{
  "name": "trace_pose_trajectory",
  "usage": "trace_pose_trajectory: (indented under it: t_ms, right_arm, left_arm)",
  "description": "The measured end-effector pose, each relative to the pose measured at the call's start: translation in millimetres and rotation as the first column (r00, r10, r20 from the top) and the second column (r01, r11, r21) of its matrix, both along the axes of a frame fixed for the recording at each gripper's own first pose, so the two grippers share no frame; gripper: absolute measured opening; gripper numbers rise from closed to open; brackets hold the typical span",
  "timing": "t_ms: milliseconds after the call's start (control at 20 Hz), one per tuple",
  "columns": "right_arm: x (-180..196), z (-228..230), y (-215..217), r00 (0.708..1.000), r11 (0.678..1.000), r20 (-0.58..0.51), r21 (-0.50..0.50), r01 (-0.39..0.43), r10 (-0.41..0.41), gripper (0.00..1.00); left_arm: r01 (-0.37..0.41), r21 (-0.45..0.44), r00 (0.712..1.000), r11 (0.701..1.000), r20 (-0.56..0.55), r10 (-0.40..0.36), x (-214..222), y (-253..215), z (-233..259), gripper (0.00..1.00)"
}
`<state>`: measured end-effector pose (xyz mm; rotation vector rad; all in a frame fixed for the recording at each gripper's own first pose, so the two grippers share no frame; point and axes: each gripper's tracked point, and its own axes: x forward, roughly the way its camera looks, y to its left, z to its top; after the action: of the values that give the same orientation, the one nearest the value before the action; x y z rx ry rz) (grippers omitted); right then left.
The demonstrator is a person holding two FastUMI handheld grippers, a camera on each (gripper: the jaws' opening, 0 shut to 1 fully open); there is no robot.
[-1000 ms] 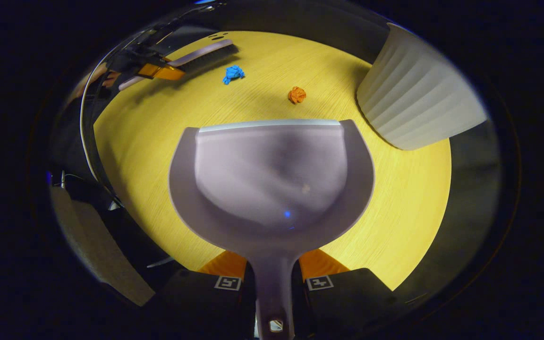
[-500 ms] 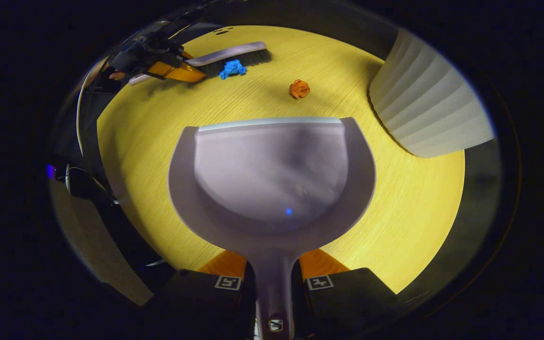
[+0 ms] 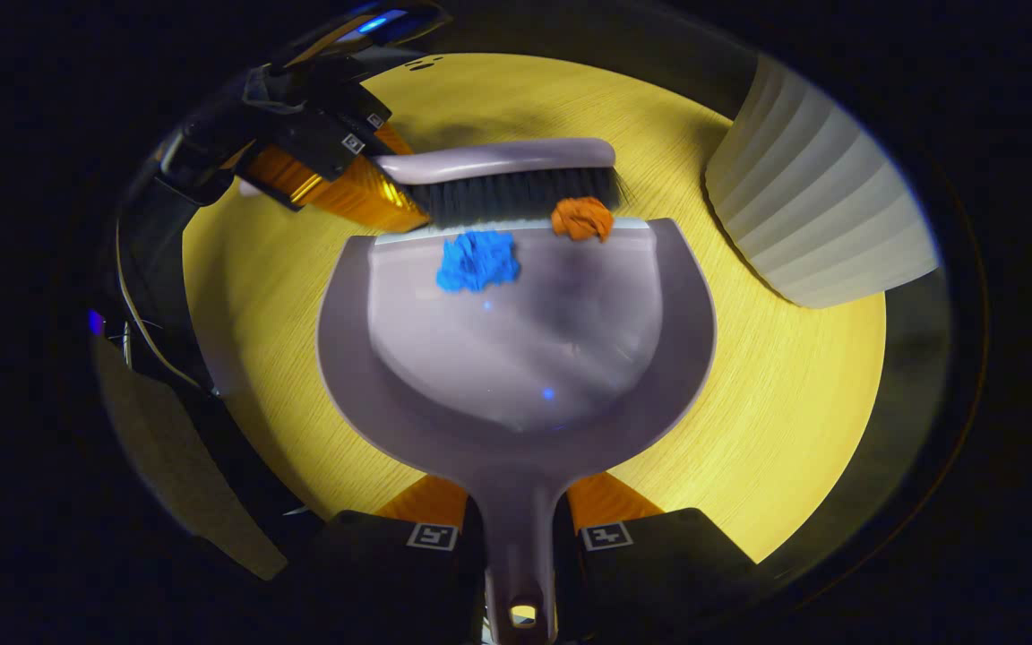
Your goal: Pick up the small broom and dustpan from the desktop, sweep the trash into the dustpan with the broom, and then empty the trash into the garbage bin.
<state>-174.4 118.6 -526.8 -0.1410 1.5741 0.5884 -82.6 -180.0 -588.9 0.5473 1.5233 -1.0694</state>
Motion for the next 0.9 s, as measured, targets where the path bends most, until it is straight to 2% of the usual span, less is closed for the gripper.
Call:
trace_pose_trajectory:
  t_ms: [100, 200, 250, 300, 400, 450, 500, 550, 700, 800, 900]
  right_arm:
    - [2.7, 1.1, 3.7, 0.999, 0.999, 0.019, 0.014, 0.031, -0.031, 0.35]
    - [6.0, -0.2, 4.7, 0.997, 0.998, 0.050, 0.025, 0.055, -0.056, 0.35]
    - [7.2, -0.7, 4.5, 0.995, 0.997, 0.066, 0.027, 0.068, -0.069, 0.35]
    - [7.6, 0.5, 5.3, 0.993, 0.996, 0.082, 0.033, 0.082, -0.084, 0.35]
    - [6.1, -1.6, 6.7, 0.984, 0.990, 0.122, 0.051, 0.128, -0.134, 0.35]
    - [4.6, -0.4, 8.5, 0.978, 0.988, 0.139, 0.058, 0.146, -0.153, 0.35]
    - [3.6, -1.0, 4.1, 0.976, 0.987, 0.149, 0.045, 0.153, -0.158, 0.35]
    - [2.7, -1.1, 0.8, 0.974, 0.986, 0.154, 0.024, 0.167, -0.169, 0.35]
    - [1.7, 11.7, 1.5, 0.964, 0.971, 0.121, -0.009, 0.239, -0.236, 0.32]
    - [0.9, 22.6, -0.9, 0.960, 0.963, 0.107, -0.049, 0.265, -0.259, 0.35]
    - [8.8, 38.6, 8.5, 0.948, 0.949, 0.104, -0.074, 0.308, -0.299, 0.35]
  left_arm:
    - [-0.035, 0.005, 0.999, 0.999, -0.028, 0.036, -1.5, -1.0, 8.4, 0.21]
    - [-0.075, -0.010, 0.996, 0.997, -0.056, 0.075, -3.7, -2.8, 20.3, 0.25]
    - [-0.089, -0.012, 0.995, 0.996, -0.055, 0.088, -4.4, -0.5, 26.5, 0.21]
    - [-0.105, -0.015, 0.994, 0.994, -0.044, 0.105, -6.2, 0.3, 30.9, 0.25]
    - [-0.151, -0.043, 0.988, 0.988, -0.006, 0.151, -1.6, 5.2, 42.8, 0.25]
    - [-0.169, -0.062, 0.985, 0.984, 0.027, 0.171, 5.9, 11.7, 50.7, 0.28]
    - [-0.183, -0.065, 0.980, 0.981, 0.069, 0.187, 14.3, 18.9, 57.0, 0.25]
    - [-0.202, -0.070, 0.972, 0.977, 0.108, 0.209, 23.8, 26.5, 63.5, 0.22]
    - [-0.269, -0.088, 0.941, 0.959, 0.190, 0.281, 60.7, 68.0, 82.0, 0.24]
    - [-0.285, -0.066, 0.921, 0.956, 0.257, 0.292, 82.7, 105.0, 70.1, 0.25]
    - [-0.326, -0.049, 0.906, 0.944, 0.268, 0.327, 86.9, 134.1, 45.4, 0.25]
